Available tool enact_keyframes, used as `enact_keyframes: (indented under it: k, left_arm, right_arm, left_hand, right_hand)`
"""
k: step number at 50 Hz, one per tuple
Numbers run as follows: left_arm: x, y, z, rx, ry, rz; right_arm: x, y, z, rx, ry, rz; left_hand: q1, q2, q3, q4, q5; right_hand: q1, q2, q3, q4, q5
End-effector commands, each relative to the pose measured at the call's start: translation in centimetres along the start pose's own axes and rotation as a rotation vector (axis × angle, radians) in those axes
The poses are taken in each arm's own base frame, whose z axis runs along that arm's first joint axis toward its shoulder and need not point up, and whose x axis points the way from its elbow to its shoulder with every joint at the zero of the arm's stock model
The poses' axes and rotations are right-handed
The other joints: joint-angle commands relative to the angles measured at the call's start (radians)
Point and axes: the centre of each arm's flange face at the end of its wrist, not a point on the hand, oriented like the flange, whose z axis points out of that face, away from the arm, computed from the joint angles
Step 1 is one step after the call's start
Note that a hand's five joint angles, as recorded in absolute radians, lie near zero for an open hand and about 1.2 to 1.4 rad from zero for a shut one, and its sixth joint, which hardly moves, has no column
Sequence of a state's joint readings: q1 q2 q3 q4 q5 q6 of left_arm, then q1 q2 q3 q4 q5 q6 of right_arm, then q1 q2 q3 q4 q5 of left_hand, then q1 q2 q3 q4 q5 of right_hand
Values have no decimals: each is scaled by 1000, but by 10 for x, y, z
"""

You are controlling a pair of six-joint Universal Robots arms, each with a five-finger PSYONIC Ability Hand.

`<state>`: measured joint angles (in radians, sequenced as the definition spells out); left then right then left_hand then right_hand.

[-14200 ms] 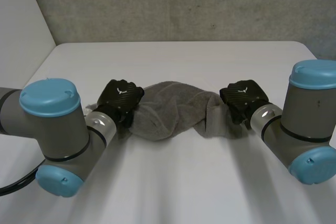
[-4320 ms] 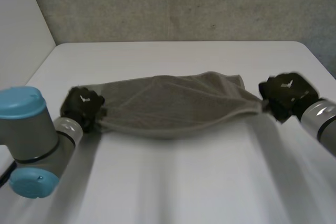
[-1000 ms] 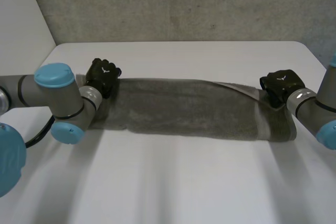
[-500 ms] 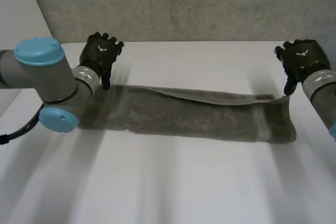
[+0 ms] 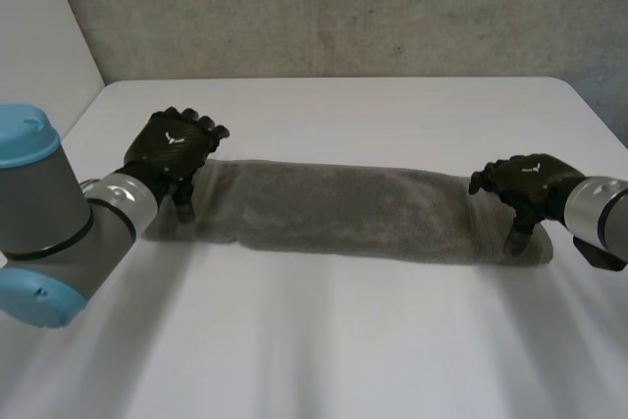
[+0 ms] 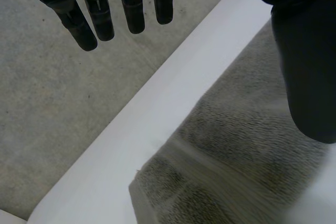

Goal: Fold the towel.

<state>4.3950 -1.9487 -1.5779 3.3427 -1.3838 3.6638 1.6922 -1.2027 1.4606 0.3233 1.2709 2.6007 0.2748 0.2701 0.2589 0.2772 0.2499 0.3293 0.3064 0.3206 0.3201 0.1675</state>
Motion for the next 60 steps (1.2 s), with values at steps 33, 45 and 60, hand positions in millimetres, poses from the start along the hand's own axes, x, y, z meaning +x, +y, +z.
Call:
enact_keyframes:
  k: [33, 45, 60]
  left_arm:
    - [8, 16, -16, 14, -17, -83]
    - [3, 6, -21, 41, -33, -76]
    - [-11, -8, -22, 81, -77, -79]
  right_arm:
    - [32, 78, 52, -36, 354, -168]
    - [109, 68, 26, -85, 552, -251]
    - [93, -27, 23, 176, 538, -358]
  left_hand:
    - [-55, -51, -40, -58, -205]
    - [-61, -57, -45, -64, -211]
    - [-73, -68, -57, -75, -223]
  right_hand:
    - [1067, 1090, 1076, 1076, 1054]
    - [1067, 1090, 1076, 1076, 1054]
    - [1067, 1090, 1076, 1076, 1054]
